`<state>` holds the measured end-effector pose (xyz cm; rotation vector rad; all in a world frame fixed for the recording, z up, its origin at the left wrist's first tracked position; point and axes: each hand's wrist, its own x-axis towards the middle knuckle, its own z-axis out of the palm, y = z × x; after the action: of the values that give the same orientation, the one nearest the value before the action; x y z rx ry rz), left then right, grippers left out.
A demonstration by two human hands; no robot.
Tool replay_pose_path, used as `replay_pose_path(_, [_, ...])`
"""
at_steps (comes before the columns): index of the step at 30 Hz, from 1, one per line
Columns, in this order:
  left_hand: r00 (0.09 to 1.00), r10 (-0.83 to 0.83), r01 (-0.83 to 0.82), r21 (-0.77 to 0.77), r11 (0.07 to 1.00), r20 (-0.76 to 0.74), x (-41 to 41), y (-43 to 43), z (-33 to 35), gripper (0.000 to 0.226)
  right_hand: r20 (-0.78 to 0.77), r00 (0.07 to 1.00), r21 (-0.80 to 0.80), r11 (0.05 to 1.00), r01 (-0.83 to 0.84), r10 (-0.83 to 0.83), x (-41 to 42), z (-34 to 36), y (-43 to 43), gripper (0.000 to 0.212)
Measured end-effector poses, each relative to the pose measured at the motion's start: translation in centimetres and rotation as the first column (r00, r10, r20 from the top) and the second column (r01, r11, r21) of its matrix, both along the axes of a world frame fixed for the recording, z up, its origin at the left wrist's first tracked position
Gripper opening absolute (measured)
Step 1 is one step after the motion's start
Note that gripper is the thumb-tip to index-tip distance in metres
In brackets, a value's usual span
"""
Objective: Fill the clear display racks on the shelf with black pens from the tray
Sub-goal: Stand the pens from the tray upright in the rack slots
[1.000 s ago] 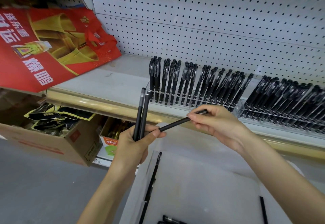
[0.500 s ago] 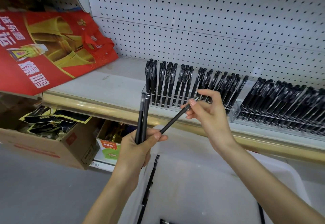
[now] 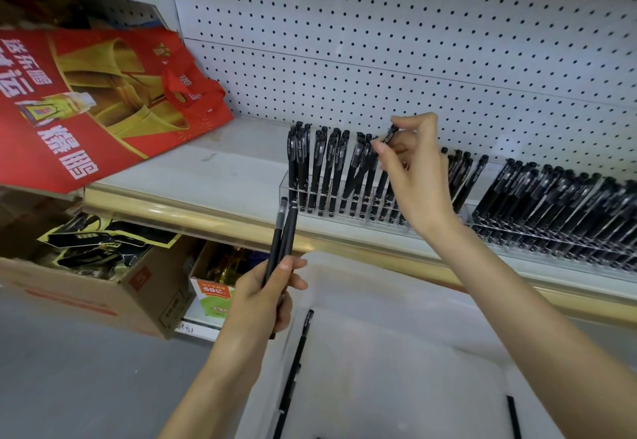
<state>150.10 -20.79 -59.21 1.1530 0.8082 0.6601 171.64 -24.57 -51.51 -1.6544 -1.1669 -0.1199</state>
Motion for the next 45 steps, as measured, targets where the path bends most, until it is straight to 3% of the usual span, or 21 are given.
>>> replay_pose_path(3, [0.999, -0.013, 0.014, -0.008, 1.000, 0.044, -0.3, 0.2, 0.3, 0.024, 0.125, 0.992, -0.069, 0.998, 0.014, -0.005, -0.1, -0.5, 0.5, 0.026])
replay_pose_path(11, [0.988, 0.013, -0.008, -0.033, 0.999, 0.157, -0.9, 0.6, 0.6, 0.025, 0.161, 0.987, -0.190, 0.981, 0.024, 0.007, 0.6, -1.4, 1.9, 0.022])
replay_pose_path(18, [0.983, 0.017, -0.005, -0.066, 0.998, 0.185, -0.9, 0.8, 0.6, 0.027, 0.214, 0.975, -0.092, 0.993, 0.076, -0.055, 1.3, -1.5, 2.9, 0.017])
replay_pose_path(26, [0.973, 0.069, -0.049, -0.093, 0.994, 0.221, -1.2, 1.3, 1.3, 0.028, 0.226, 0.972, -0.143, 0.986, 0.090, -0.056, 1.4, -1.6, 3.3, 0.023])
replay_pose_path(29, [0.973, 0.058, -0.036, -0.104, 0.994, 0.223, -1.1, 1.7, 1.7, 0.028, 0.143, 0.988, -0.055, 0.996, 0.073, -0.065, 0.3, -0.9, 2.8, 0.021])
replay_pose_path(32, [0.969, -0.025, 0.052, -0.102, 0.993, 0.247, 0.0, 1.4, 2.2, 0.029, -0.099, 0.991, -0.117, 0.988, -0.098, 0.087, -2.6, 0.2, 1.9, 0.012])
replay_pose_path(34, [0.958, -0.055, 0.090, -0.116, 0.989, 0.280, 1.0, 0.8, 2.5, 0.031, -0.346, 0.901, -0.259, 0.896, -0.361, 0.263, -5.0, 0.3, 1.1, 0.011])
replay_pose_path(37, [0.951, -0.063, 0.104, -0.123, 0.987, 0.302, 2.0, 0.1, 2.5, 0.027, -0.516, 0.780, -0.308, 0.773, -0.554, 0.354, -6.4, -0.5, 0.3, 0.027])
replay_pose_path(41, [0.954, -0.056, 0.102, -0.141, 0.985, 0.296, 2.2, -0.3, 2.5, 0.026, -0.583, 0.736, -0.262, 0.778, -0.571, 0.344, -5.7, -0.7, -0.4, 0.025])
replay_pose_path(43, [0.965, -0.045, 0.084, -0.139, 0.987, 0.259, 1.9, -0.2, 2.4, 0.026, -0.584, 0.749, -0.223, 0.825, -0.519, 0.313, -5.4, -0.4, -0.4, 0.020])
replay_pose_path(45, [0.977, -0.046, 0.070, -0.112, 0.991, 0.209, 1.5, -0.1, 2.4, 0.029, -0.669, 0.688, -0.126, 0.870, -0.477, 0.280, -4.9, 0.0, -0.4, 0.020])
